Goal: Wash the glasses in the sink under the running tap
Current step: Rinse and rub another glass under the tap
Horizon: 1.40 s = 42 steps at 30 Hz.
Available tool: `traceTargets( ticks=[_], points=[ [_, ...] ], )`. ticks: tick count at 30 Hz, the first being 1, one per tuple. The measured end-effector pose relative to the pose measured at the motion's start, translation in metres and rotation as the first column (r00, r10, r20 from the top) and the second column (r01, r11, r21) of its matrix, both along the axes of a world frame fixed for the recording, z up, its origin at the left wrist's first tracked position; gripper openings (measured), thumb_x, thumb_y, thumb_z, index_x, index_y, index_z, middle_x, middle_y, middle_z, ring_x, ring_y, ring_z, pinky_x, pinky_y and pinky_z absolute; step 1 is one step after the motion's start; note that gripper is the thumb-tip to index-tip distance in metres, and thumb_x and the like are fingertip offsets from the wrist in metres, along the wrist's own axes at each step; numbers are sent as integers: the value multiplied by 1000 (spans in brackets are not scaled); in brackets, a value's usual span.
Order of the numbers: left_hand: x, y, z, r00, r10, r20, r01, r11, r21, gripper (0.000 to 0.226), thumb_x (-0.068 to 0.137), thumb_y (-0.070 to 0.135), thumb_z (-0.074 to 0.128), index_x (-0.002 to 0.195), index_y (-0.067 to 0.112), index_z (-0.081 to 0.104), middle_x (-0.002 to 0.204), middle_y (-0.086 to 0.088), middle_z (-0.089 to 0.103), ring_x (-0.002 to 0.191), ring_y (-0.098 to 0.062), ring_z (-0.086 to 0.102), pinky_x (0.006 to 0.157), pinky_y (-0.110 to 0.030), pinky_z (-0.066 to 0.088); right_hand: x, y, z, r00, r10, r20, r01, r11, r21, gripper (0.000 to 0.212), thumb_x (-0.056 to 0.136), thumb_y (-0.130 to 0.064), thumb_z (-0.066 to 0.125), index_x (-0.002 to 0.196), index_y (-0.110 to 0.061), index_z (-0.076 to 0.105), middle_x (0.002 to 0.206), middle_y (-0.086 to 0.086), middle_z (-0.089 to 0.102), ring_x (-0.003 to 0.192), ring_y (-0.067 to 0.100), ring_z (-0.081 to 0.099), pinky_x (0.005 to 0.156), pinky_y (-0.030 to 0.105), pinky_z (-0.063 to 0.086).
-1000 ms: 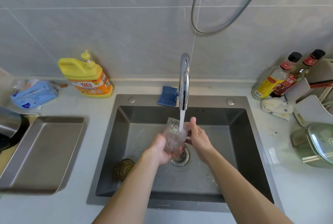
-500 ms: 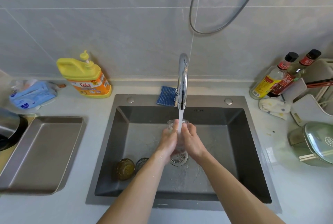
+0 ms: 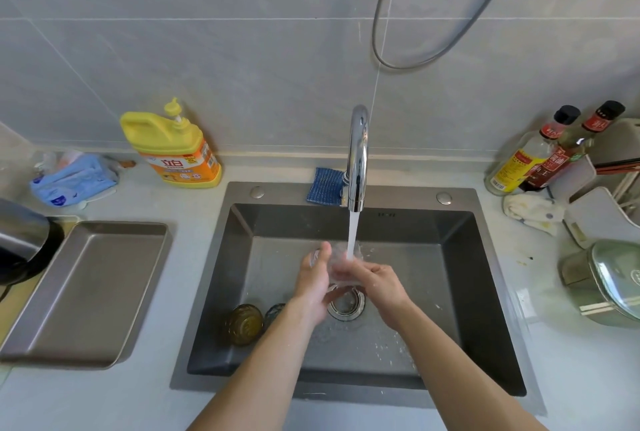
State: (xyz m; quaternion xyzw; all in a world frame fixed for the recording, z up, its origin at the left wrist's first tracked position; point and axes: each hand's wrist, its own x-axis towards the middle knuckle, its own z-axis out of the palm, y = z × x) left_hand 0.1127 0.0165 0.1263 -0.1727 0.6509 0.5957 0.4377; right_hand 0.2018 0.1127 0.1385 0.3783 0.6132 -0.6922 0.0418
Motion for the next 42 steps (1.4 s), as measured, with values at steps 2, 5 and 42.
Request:
traceTargets(
  ticks=[2,5,42],
  points=[
    [-3,-4,-8,997,-65,-33,61,994,-93,82,75,88,56,137,34,51,128,-7,69,112,-33,70,95,-56,59,7,3,-2,988,153,10,-153,981,115,36,92,-57,68,102,-26,83,102,-6,81,105,20,75,100,40,55],
    [0,-4,-2,999,-33,15,34,996,-78,58,94,75,47,120,26,62,107,-11,78,97,-31,77,88,-50,64,12,3,-9,992,29,-124,-2,977,213,43,80,-47,86,116,-28,71,118,-9,74,116,14,68,98,34,55],
    [-13,7,2,985,-166,-39,164,986,-36,41,112,35,43,115,8,74,95,-16,80,74,-27,76,69,-40,63,1,25,-5,990,140,-13,-126,920,372,103,59,-61,90,142,-22,44,131,-10,56,116,12,60,85,19,47]
  ],
)
